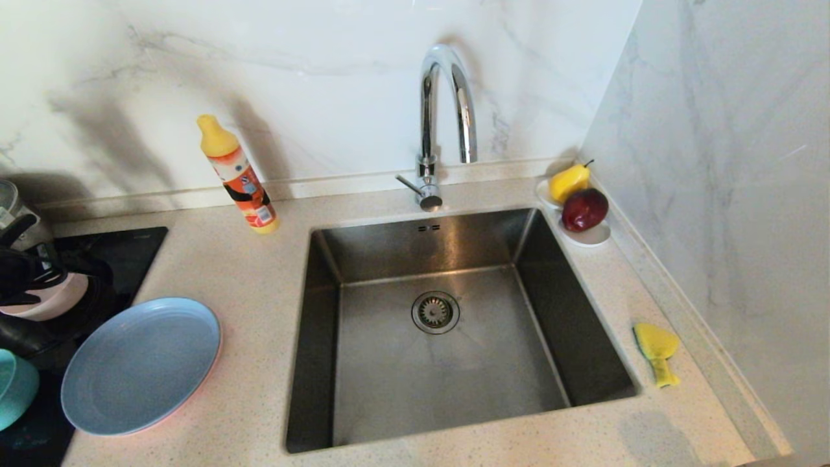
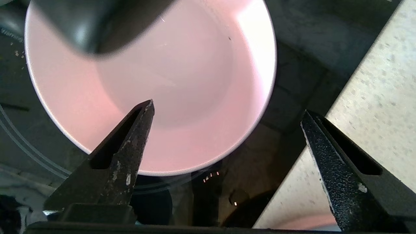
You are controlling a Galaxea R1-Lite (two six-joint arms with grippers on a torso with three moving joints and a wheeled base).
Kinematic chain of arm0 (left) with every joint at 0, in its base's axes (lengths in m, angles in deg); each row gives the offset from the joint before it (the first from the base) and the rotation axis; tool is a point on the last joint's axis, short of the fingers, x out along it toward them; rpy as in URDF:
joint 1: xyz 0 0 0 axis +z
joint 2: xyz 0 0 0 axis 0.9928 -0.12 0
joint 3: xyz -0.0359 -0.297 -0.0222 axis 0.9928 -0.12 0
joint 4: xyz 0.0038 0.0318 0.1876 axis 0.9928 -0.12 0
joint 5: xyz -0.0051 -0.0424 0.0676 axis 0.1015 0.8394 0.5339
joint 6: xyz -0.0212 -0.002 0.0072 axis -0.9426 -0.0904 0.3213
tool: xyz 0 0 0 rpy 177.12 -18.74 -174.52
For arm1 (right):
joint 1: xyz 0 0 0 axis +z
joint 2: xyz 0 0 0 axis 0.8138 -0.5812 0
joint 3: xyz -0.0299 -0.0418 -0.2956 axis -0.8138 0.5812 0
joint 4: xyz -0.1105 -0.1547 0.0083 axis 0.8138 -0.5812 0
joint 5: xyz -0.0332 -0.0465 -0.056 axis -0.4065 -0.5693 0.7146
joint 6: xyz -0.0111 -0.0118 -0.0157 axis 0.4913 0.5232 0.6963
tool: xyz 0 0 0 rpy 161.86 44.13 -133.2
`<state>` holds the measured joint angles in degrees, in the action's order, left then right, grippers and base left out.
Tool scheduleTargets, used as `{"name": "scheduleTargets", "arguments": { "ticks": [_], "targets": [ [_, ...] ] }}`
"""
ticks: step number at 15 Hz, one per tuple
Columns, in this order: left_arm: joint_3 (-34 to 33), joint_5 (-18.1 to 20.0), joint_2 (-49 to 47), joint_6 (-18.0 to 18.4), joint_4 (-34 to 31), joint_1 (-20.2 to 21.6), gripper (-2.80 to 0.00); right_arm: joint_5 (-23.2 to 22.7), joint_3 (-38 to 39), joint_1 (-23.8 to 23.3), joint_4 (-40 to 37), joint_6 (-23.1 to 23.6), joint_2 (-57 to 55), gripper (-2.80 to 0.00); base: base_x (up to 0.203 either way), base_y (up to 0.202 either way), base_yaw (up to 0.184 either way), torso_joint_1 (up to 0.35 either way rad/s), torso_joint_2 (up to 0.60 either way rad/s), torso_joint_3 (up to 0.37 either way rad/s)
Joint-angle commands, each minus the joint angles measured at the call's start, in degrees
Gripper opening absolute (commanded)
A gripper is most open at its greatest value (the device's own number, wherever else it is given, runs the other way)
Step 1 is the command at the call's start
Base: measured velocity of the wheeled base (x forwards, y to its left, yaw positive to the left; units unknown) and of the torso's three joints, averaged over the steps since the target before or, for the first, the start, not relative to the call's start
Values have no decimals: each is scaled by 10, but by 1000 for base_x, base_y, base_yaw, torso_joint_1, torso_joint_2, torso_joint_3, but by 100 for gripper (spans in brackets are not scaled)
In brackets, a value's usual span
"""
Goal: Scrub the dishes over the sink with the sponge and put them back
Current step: Place the bowl on the plate
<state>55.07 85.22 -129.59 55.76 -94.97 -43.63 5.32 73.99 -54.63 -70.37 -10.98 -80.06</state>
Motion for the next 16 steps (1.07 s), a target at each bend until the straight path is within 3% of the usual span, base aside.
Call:
{"name": "scheduleTargets", "arguments": {
  "ticks": [1,5,6,16],
  "targets": [
    [6,-1,-14,0,-1,-3,0,0,0,0,0,0,-1,-280,0,0,0,0,0,0],
    [8,-1,-19,0,-2,-9,0,0,0,0,0,0,-1,-280,0,0,0,0,0,0],
    [8,-2,-19,0,-3,-12,-280,0,0,0,0,0,-1,-280,0,0,0,0,0,0],
    [16,-5,-7,-7,-2,-20,-280,0,0,0,0,0,-1,-280,0,0,0,0,0,0]
  ]
}}
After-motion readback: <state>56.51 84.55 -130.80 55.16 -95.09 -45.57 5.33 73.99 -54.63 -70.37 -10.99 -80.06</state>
